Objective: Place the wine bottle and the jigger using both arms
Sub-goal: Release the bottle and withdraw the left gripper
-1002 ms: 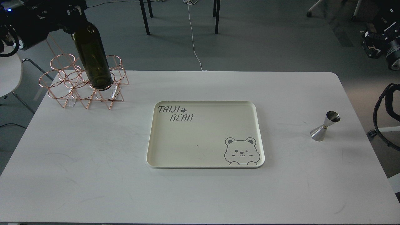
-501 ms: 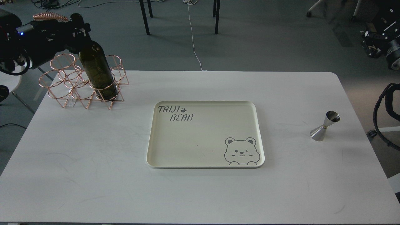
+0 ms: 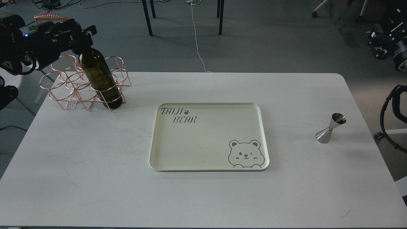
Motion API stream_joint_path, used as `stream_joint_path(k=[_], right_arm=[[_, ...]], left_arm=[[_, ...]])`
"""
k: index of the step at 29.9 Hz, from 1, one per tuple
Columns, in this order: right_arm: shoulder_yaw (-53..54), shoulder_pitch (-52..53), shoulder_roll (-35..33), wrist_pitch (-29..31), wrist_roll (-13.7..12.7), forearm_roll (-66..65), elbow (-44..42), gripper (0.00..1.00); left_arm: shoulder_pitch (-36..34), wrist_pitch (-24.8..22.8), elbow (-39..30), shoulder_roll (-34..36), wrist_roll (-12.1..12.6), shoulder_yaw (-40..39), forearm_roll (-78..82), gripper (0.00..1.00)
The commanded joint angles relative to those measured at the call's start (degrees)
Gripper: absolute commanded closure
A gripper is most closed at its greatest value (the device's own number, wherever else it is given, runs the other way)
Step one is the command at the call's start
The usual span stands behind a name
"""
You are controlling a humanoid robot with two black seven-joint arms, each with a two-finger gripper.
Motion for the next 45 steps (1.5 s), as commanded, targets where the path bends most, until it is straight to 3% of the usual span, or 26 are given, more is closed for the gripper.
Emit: stream_joint_path(k=[1,5,16,21,23,27,29,33,37,45], right_arm=[[0.1,0.1,0.0,-0.2,0.0,-0.1,-0.3,0.03],[0.5,0.1,0.1,-0.4,0.2,-0.1,-0.4,0.01],[3.5,-0.5,0.1,-0.9,0.5,0.1,-1.9,0.01],[3.9,-0.7,0.7,-0.9,-0.2,0.4,-4.3,0.01],[4.4,-0.8,0.9,-0.4,-1.3,0.6,-5.5,0.02],[6.1,-1.4,1.1,0.0,-6.4,4.7,-7.2,0.01],[6.7,-1.4,2.4,0.1,-8.6,6.3,-7.9,0.01],[9.6,-1.3,5.8,2.1,-9.1,7.2,-12.3,0.01],[13.3,-1.4,8.9,3.2,-9.1,7.2,-15.8,0.01],[12.6,-2.7,9.3,8.8,-8.6,7.0,-16.1,0.01]], left_arm=[[-0.3,-0.3,2.4,0.5,-0.2,-0.5,-12.9,0.09],[-0.6,-0.5,8.3,0.6,-0.3,-0.7,-32.9,0.03],[-0.9,-6.5,13.4,2.5,-0.4,-0.7,-70.3,0.02],[1.0,-15.3,17.6,0.5,-0.9,-0.7,-89.1,0.02],[1.6,-18.5,20.3,-1.7,-0.8,-0.7,-96.3,0.02],[3.5,-25.7,29.4,-7.2,-0.4,-0.9,-109.6,0.03],[4.2,-28.6,34.0,-10.3,-0.2,-1.6,-112.1,0.03],[5.7,-31.7,40.2,-15.8,1.0,-6.9,-112.6,0.02],[8.0,-31.7,40.7,-17.7,4.6,-15.0,-112.6,0.02],[8.7,-31.7,40.7,-18.1,4.6,-18.2,-112.7,0.02]])
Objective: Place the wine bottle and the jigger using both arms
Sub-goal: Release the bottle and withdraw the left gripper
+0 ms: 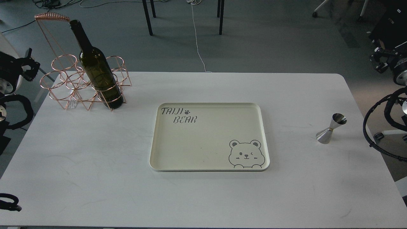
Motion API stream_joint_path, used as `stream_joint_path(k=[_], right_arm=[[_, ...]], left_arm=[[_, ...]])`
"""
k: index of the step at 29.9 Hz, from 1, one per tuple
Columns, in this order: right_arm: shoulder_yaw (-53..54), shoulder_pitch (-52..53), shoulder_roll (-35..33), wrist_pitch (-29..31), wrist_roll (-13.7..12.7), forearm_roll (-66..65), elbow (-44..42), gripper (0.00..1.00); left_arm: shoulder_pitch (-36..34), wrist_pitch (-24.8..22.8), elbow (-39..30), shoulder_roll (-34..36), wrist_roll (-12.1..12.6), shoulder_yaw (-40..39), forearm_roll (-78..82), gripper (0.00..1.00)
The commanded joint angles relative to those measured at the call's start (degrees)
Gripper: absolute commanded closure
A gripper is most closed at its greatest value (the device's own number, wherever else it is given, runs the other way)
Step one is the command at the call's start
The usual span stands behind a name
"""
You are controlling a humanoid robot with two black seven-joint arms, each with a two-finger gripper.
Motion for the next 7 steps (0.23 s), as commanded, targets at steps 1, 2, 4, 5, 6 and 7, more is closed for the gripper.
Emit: stream_joint_path(k=[1,2,4,5,6,7], right_arm=[[-0.4,-1.0,0.0,3.8,0.0,-0.1,0.0,0.01],[-0.4,-1.2,-0.1,4.2,-0.1,-0.1,-0.1,0.01],[-0.4,-1.6,0.0,4.2,-0.1,-0.1,0.0,0.01],[-0.4,-1.6,0.0,4.2,-0.1,-0.1,0.0,0.01],[-0.4,-1.6,-0.1,4.2,0.0,-0.1,0.0,0.01],[-0.4,-1.5,-0.1,4.2,0.0,-0.1,0.1,0.01]], left_arm=[[0.1,0.0,-0.2,0.0,-0.2,-0.2,0.0,0.02],[0.1,0.0,-0.3,-0.1,-0.2,-0.2,0.0,0.02],[0.3,0.0,-0.3,-0.3,-0.4,-0.2,0.0,0.02],[0.4,0.0,-0.3,-0.3,-0.4,-0.2,0.0,0.02],[0.4,0.0,-0.4,-0.6,-0.4,-0.2,0.0,0.02],[0.4,0.0,-0.4,-0.7,-0.4,-0.2,0.0,0.02]])
